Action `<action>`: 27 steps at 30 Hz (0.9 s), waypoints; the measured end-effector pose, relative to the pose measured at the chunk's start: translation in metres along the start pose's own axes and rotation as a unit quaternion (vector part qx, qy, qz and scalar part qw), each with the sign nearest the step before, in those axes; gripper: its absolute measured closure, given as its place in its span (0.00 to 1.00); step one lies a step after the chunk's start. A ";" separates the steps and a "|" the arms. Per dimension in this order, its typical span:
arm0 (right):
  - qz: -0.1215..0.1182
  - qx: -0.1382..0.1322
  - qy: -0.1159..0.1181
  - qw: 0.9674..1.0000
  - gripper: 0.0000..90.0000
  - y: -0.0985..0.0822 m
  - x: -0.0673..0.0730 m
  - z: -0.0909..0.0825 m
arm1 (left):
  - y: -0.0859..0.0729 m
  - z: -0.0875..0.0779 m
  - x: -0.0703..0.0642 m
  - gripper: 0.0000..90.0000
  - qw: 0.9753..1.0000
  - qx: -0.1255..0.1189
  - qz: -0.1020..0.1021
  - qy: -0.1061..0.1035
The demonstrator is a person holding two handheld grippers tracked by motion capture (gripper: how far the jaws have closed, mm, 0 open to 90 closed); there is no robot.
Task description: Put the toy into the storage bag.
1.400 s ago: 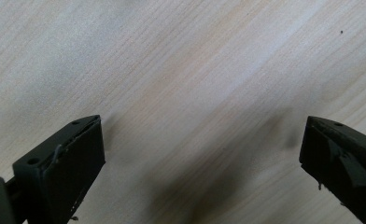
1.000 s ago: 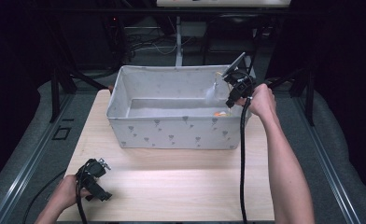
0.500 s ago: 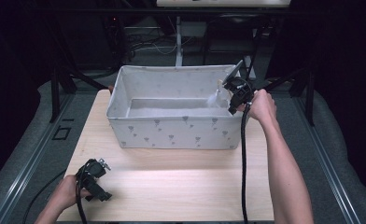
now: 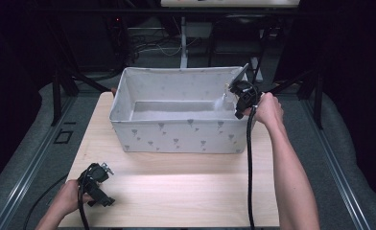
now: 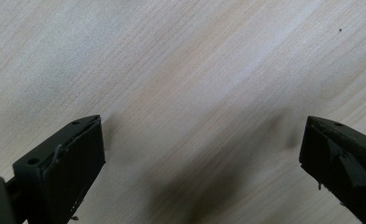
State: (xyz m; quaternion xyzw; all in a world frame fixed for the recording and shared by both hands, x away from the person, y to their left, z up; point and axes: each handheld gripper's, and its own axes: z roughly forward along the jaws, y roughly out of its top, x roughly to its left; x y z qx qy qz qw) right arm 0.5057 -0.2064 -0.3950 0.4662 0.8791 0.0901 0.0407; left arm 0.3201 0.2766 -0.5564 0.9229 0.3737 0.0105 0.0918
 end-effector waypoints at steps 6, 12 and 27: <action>-0.005 -0.001 0.009 1.000 0.97 0.001 0.000 0.003 | 0.000 0.000 0.001 0.00 1.000 0.001 0.002 -0.002; -0.008 0.001 0.008 1.000 0.97 -0.001 0.000 0.000 | 0.000 0.001 0.000 0.00 1.000 0.002 0.003 -0.003; -0.006 -0.076 0.013 0.997 0.67 -0.013 0.007 -0.042 | 0.001 0.000 0.001 0.00 1.000 0.001 0.002 -0.002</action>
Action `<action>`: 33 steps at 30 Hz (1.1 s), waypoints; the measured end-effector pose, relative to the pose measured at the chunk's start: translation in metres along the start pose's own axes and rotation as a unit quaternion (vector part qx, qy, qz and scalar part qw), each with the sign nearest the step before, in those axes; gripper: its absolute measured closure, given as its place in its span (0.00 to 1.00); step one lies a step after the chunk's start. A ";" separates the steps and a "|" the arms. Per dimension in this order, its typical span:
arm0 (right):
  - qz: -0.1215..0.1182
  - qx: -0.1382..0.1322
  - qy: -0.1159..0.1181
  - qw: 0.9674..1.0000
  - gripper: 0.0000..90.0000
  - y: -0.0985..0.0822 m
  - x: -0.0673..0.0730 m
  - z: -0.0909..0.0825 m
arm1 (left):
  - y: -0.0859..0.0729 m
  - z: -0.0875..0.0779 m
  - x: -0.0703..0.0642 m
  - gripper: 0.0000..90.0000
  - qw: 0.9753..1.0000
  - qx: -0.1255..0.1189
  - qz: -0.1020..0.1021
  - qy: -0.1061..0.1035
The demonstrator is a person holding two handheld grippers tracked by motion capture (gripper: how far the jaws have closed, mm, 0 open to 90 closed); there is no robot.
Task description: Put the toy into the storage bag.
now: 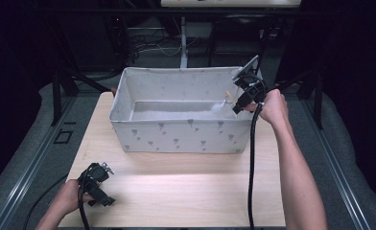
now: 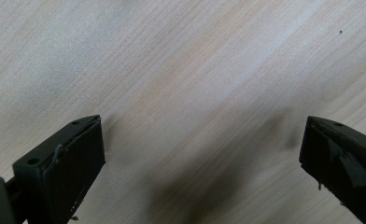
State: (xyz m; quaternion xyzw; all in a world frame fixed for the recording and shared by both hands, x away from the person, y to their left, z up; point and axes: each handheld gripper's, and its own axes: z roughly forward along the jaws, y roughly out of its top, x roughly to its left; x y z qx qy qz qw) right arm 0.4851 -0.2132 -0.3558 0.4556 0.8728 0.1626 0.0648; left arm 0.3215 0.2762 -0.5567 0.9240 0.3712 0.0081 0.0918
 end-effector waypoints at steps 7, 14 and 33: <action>0.010 -0.039 0.003 0.999 0.39 -0.007 0.005 -0.020 | 0.000 0.000 0.000 0.00 1.000 -0.001 0.001 0.002; 0.000 -0.048 0.002 0.999 0.18 -0.015 0.020 -0.038 | 0.000 0.000 0.000 0.00 1.000 -0.003 0.001 0.000; -0.061 -0.070 0.003 0.996 0.02 -0.058 0.071 -0.046 | 0.000 0.000 -0.001 0.00 1.000 -0.001 0.000 0.003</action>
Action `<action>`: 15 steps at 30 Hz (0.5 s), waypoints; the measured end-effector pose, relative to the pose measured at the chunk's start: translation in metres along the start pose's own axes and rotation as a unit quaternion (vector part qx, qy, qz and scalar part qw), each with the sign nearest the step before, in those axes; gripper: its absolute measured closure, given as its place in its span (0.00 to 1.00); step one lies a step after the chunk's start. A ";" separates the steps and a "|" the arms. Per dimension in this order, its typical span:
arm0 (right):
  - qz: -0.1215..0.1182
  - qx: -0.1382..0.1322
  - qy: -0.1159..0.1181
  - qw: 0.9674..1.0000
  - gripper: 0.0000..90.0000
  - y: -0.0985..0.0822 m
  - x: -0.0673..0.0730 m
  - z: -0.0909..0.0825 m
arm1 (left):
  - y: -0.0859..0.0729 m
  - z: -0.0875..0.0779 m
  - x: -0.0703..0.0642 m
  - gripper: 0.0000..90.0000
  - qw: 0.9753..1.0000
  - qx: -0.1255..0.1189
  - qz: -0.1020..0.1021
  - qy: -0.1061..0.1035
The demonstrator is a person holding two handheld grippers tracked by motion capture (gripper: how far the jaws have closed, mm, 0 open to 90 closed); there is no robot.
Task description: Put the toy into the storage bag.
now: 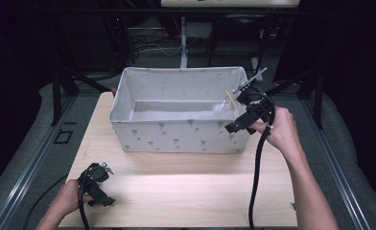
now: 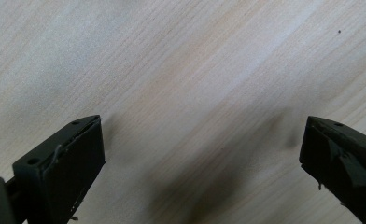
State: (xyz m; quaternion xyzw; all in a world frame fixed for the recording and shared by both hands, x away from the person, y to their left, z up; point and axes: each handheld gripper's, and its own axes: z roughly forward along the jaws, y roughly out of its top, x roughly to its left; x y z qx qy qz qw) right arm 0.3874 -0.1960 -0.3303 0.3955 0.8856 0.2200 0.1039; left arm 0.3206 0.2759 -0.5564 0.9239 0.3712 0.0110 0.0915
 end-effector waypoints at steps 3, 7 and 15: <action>-0.002 -0.001 0.001 1.000 0.02 -0.008 0.005 0.004 | 0.000 0.000 0.000 0.00 1.000 -0.001 0.001 -0.001; -0.010 -0.005 0.002 1.000 0.02 -0.017 0.011 0.012 | 0.000 0.000 -0.001 0.00 1.000 0.001 0.001 0.000; -0.013 -0.007 0.014 1.000 0.00 -0.033 0.022 0.030 | 0.000 0.000 -0.001 0.00 1.000 0.001 0.002 0.002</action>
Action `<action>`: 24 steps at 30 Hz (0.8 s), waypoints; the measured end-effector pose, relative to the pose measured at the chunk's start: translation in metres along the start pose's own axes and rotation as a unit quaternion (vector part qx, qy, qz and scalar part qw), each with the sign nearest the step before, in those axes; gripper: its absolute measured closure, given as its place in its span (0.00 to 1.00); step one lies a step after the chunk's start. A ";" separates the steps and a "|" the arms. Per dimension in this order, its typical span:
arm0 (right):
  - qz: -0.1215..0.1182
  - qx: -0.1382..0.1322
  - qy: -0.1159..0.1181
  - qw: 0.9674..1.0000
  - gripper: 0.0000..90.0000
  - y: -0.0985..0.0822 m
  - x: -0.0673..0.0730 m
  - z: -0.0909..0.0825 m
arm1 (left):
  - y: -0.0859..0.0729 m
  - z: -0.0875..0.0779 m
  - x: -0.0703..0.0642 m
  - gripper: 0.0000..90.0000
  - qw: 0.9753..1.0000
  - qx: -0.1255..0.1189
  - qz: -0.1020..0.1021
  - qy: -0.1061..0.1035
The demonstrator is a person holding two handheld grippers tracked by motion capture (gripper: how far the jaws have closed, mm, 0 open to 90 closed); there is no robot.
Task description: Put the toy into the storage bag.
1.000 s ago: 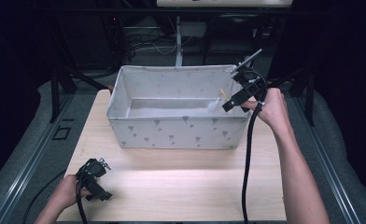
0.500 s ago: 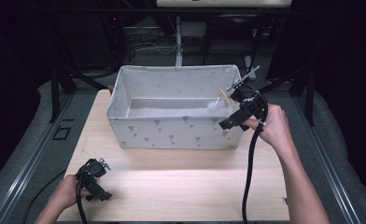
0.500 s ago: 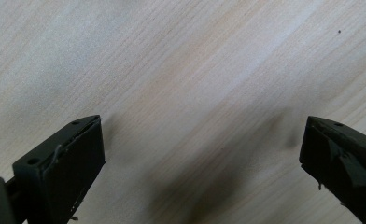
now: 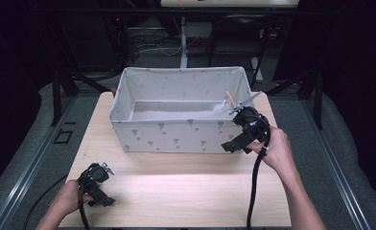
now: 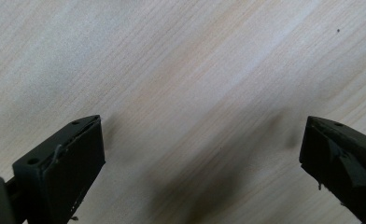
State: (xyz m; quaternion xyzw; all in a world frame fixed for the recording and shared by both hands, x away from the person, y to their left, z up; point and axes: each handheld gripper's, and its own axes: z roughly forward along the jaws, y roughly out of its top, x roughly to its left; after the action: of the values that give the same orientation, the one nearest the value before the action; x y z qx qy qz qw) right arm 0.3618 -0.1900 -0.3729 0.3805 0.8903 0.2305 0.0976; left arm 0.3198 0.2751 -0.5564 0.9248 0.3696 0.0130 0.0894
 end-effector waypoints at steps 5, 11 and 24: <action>0.000 0.004 0.004 1.000 0.00 -0.010 0.003 0.013 | 0.001 0.000 0.000 0.00 1.000 0.000 0.001 -0.002; 0.007 0.014 0.012 1.000 0.00 -0.022 0.002 0.029 | 0.000 0.001 -0.001 0.00 1.000 0.000 -0.001 -0.001; 0.012 0.028 0.017 0.999 0.00 -0.042 0.002 0.055 | 0.001 0.001 -0.001 0.00 1.000 0.002 0.003 -0.001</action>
State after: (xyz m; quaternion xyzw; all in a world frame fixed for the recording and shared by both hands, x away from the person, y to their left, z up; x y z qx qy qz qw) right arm 0.3529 -0.1958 -0.4411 0.3900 0.8931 0.2135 0.0691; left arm 0.3198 0.2738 -0.5572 0.9262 0.3665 0.0116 0.0878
